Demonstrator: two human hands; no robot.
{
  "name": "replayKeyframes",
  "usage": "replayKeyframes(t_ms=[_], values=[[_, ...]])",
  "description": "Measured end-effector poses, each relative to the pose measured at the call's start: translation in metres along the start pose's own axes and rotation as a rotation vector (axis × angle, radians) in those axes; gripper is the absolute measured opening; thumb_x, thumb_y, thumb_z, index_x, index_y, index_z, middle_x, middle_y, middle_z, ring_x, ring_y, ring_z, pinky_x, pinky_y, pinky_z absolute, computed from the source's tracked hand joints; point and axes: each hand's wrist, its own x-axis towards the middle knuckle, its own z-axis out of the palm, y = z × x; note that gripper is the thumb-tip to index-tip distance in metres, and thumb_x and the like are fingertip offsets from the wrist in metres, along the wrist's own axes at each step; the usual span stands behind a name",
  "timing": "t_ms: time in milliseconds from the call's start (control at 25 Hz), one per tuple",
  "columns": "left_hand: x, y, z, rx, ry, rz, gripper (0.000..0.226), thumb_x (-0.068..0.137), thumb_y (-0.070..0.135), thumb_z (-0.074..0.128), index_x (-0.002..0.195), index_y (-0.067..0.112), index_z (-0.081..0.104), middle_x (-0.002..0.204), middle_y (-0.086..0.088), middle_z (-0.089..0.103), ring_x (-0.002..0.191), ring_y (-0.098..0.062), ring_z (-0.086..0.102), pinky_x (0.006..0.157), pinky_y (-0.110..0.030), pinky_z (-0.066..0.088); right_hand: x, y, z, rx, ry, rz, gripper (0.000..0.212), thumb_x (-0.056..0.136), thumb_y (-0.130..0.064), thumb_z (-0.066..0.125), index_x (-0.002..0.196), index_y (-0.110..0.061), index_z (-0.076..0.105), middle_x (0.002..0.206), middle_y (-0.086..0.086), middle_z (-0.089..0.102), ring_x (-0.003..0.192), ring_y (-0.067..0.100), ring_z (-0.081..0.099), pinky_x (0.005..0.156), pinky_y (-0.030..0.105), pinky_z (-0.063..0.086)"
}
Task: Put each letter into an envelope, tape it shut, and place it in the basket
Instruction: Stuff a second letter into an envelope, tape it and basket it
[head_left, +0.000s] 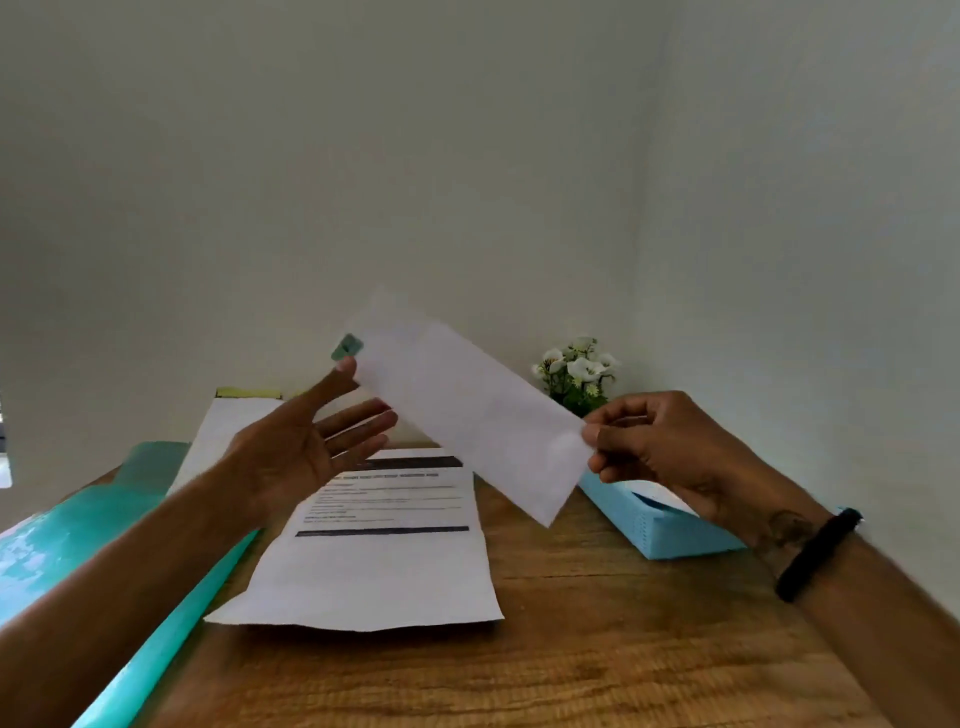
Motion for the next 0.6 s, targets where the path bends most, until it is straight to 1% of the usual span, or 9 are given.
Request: replayKeyframes(t_ms=[120, 200, 280, 320, 360, 400, 480, 520, 600], values=[[-0.009, -0.016, 0.061, 0.220, -0.286, -0.115, 0.098, 0.070, 0.037, 0.095, 0.151, 0.028, 0.039, 0.127, -0.027, 0.070, 0.117, -0.043, 0.070, 0.091, -0.050, 0.061, -0.030, -0.024, -0.046, 0.064, 0.168, -0.038, 0.012, 0.092, -0.003, 0.074, 0.103, 0.001, 0.071, 0.071, 0.016, 0.078, 0.061, 0.020, 0.075, 0.058, 0.025, 0.063], [-0.019, -0.032, 0.117, 0.369, -0.395, -0.059, 0.103, 0.077, 0.031, 0.090, 0.152, 0.047, 0.021, 0.121, -0.024, 0.074, 0.112, -0.041, 0.073, 0.091, -0.048, 0.062, -0.051, -0.035, -0.071, 0.120, 0.290, -0.075, 0.013, 0.092, -0.003, 0.074, 0.104, 0.000, 0.071, 0.071, 0.015, 0.078, 0.062, 0.021, 0.075, 0.060, 0.026, 0.064], [-0.034, -0.051, 0.174, 0.422, -0.473, 0.025, 0.106, 0.077, 0.024, 0.087, 0.146, 0.058, 0.014, 0.113, -0.018, 0.078, 0.105, -0.036, 0.076, 0.087, -0.043, 0.064, -0.074, -0.039, -0.089, 0.159, 0.386, -0.088, 0.013, 0.092, -0.002, 0.074, 0.105, -0.001, 0.071, 0.070, 0.012, 0.078, 0.064, 0.021, 0.077, 0.060, 0.026, 0.063], [-0.041, -0.062, 0.195, 0.431, -0.512, 0.070, 0.103, 0.078, 0.021, 0.086, 0.146, 0.057, 0.017, 0.110, -0.016, 0.079, 0.103, -0.033, 0.077, 0.085, -0.040, 0.065, -0.084, -0.036, -0.094, 0.156, 0.421, -0.090, 0.013, 0.093, -0.002, 0.073, 0.106, -0.003, 0.071, 0.070, 0.012, 0.079, 0.064, 0.022, 0.077, 0.059, 0.026, 0.063], [-0.047, -0.073, 0.213, 0.438, -0.540, 0.117, 0.095, 0.080, 0.018, 0.086, 0.147, 0.049, 0.026, 0.108, -0.014, 0.080, 0.102, -0.031, 0.078, 0.083, -0.037, 0.065, -0.095, -0.033, -0.098, 0.136, 0.453, -0.092, 0.014, 0.094, -0.001, 0.072, 0.107, -0.005, 0.071, 0.070, 0.013, 0.079, 0.065, 0.022, 0.078, 0.058, 0.027, 0.064], [-0.052, -0.083, 0.226, 0.445, -0.558, 0.158, 0.081, 0.083, 0.016, 0.084, 0.148, 0.035, 0.039, 0.107, -0.013, 0.080, 0.101, -0.028, 0.078, 0.082, -0.034, 0.064, -0.104, -0.029, -0.101, 0.110, 0.475, -0.091, 0.013, 0.095, -0.001, 0.071, 0.107, -0.005, 0.071, 0.071, 0.015, 0.079, 0.064, 0.023, 0.078, 0.058, 0.028, 0.064], [-0.060, -0.098, 0.234, 0.462, -0.565, 0.204, 0.046, 0.089, 0.015, 0.079, 0.132, 0.016, 0.064, 0.105, -0.012, 0.081, 0.100, -0.025, 0.078, 0.081, -0.030, 0.064, -0.119, -0.020, -0.105, 0.074, 0.486, -0.087, 0.008, 0.096, 0.002, 0.068, 0.103, 0.001, 0.072, 0.072, 0.021, 0.078, 0.059, 0.021, 0.077, 0.055, 0.027, 0.064], [-0.061, -0.104, 0.233, 0.462, -0.562, 0.201, 0.033, 0.091, 0.016, 0.077, 0.123, 0.012, 0.072, 0.105, -0.012, 0.081, 0.100, -0.024, 0.078, 0.081, -0.029, 0.064, -0.123, -0.015, -0.105, 0.056, 0.488, -0.085, 0.006, 0.097, 0.002, 0.067, 0.100, 0.003, 0.072, 0.072, 0.023, 0.077, 0.056, 0.020, 0.076, 0.053, 0.025, 0.063], [-0.064, -0.116, 0.226, 0.477, -0.541, 0.164, 0.023, 0.093, 0.015, 0.075, 0.115, 0.011, 0.077, 0.104, -0.010, 0.081, 0.099, -0.022, 0.078, 0.081, -0.029, 0.064, -0.128, -0.003, -0.108, -0.008, 0.487, -0.079, 0.009, 0.098, -0.002, 0.067, 0.102, 0.002, 0.074, 0.073, 0.020, 0.078, 0.059, 0.020, 0.078, 0.053, 0.023, 0.063]])
